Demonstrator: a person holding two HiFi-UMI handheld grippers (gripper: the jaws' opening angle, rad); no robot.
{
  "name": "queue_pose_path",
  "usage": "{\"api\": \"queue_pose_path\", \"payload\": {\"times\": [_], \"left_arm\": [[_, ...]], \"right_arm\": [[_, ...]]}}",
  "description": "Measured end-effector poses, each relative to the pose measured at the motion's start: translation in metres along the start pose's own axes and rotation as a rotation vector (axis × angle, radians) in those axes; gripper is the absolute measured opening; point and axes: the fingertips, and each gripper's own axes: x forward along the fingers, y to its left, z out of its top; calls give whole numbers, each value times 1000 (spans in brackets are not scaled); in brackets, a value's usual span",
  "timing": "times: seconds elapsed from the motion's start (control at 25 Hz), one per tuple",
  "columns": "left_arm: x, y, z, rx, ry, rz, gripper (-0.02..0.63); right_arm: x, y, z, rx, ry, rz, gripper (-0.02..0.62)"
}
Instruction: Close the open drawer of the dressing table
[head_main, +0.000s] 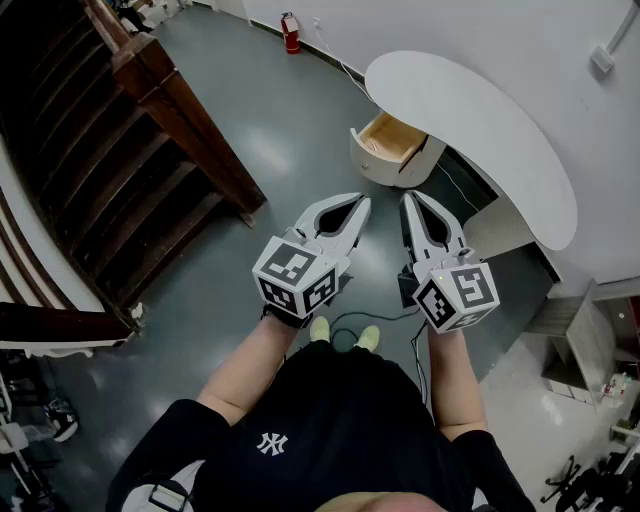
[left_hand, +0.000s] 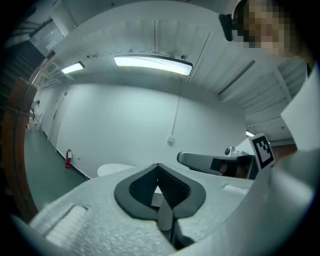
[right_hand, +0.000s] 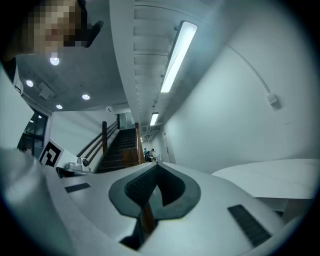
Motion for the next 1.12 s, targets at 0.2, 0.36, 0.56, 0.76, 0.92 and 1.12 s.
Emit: {"api": "queue_pose_path", "payload": {"times": [0.2, 0.36, 0.56, 0.76, 0.92, 1.12], "left_arm": [[8, -9, -3, -9, 3, 5, 9], [12, -10, -6, -18, 9, 13, 10], [24, 0, -6, -22, -9, 24, 11], [37, -2, -19, -10, -13, 51, 11], [49, -7, -30, -1, -18, 63, 11], [56, -6, -37, -4, -16, 80, 11]], "right_arm": [[-7, -9, 3, -1, 8, 6, 14], [-12, -16, 1, 21, 9, 21, 14], [-14, -40, 2, 77, -12, 26, 15], [-25, -66, -12, 96, -4, 17, 15], [-26, -85, -23, 90, 7, 17, 15], [-22, -94, -35, 87, 32, 19, 15]]}}
